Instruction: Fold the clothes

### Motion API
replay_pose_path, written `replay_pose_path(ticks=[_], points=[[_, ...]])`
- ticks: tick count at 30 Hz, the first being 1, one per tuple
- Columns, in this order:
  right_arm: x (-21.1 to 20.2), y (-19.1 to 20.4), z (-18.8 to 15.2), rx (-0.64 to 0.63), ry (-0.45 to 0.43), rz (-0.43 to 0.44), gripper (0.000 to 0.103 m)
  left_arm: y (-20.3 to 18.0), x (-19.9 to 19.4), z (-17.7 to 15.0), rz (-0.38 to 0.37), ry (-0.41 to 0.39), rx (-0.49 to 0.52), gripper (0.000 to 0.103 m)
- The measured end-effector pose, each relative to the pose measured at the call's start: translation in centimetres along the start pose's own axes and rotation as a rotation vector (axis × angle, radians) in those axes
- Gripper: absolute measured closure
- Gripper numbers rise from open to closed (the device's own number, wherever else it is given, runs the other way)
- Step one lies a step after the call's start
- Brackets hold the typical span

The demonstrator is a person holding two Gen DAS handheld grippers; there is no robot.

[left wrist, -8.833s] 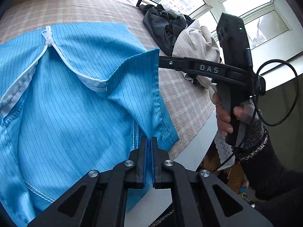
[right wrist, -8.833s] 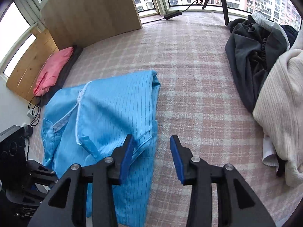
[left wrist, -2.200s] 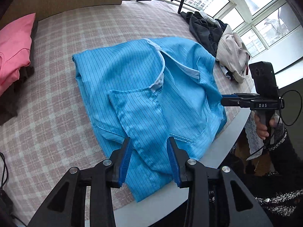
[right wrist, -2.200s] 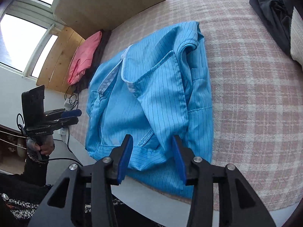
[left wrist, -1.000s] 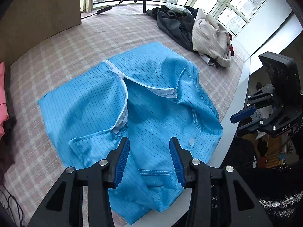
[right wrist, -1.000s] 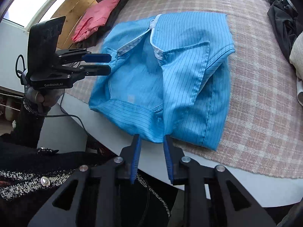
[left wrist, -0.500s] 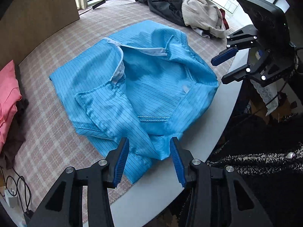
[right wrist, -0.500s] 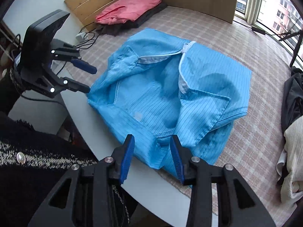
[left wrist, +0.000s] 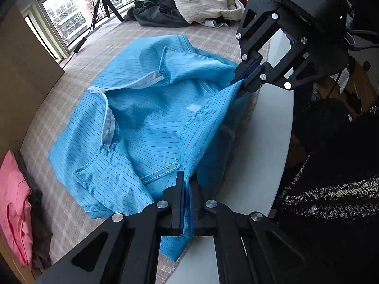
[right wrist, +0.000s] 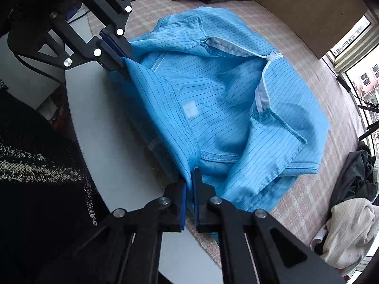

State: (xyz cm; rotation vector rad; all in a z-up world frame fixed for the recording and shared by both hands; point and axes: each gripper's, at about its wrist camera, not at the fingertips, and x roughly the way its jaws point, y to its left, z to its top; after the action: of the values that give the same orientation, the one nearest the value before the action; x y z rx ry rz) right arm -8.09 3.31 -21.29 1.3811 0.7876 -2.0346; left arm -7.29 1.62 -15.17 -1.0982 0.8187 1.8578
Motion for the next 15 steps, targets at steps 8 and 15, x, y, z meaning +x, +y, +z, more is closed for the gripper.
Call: replay_pose_path(ticks=[8, 15], points=[[3.8, 4.1, -1.4, -0.095, 0.078, -0.182, 0.099, -1.4, 4.1, -1.8, -0.066, 0.074, -0.012, 0.100], [1.6, -0.1, -2.7, 0.122, 0.022, -0.029, 0.077, 0.0, 3.3, -2.3, -0.219, 0.103, -0.159, 0.073]])
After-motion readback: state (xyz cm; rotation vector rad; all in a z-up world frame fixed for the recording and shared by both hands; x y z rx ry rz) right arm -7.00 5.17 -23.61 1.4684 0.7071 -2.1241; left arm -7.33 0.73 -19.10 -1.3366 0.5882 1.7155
